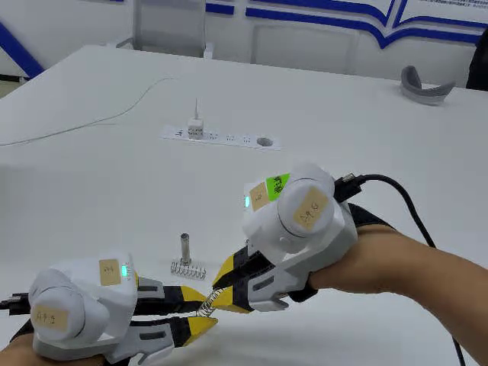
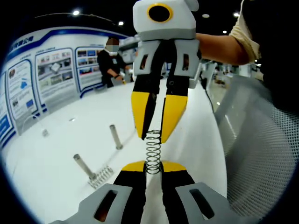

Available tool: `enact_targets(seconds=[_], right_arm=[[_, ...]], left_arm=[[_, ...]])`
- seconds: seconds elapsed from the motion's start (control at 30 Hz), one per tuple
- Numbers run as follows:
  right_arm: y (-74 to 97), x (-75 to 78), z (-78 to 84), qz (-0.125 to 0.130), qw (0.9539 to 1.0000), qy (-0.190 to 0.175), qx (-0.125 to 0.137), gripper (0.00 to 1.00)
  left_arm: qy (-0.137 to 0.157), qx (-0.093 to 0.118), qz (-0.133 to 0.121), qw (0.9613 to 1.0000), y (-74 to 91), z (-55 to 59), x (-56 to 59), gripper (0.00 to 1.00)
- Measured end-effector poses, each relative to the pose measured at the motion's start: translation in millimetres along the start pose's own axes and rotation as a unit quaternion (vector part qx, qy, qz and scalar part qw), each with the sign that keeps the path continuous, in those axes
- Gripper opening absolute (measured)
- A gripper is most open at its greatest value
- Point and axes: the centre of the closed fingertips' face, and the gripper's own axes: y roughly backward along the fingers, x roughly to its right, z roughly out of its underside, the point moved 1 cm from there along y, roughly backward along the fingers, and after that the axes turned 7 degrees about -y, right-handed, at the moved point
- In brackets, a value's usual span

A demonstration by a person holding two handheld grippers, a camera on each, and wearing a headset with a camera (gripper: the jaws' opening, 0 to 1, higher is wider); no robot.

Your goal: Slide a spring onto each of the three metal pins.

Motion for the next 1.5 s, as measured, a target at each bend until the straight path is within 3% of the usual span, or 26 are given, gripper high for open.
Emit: enact_targets(seconds=[0.33, 0.7, 1.5], right_arm=[[-4.6, -3.3, -11.0, 0.001, 0.9998, -0.001, 0.021, 0.11], [-4.5, -4.2, -9.7, 0.002, 0.9999, 0.005, 0.016, 0.11], [5.0, 11.1, -1.4, 0.022, 0.9997, -0.008, 0.01, 0.11]], left_arm=[[0.001, 0.002, 0.003, 1.0, -0.4, -3.6, 1.6, 0.12], [0.005, 0.006, 0.002, 1.0, 0.8, -4.6, 3.2, 0.12], [0.045, 0.01, -0.028, 0.9985, 12.6, 2.3, -13.8, 0.29]])
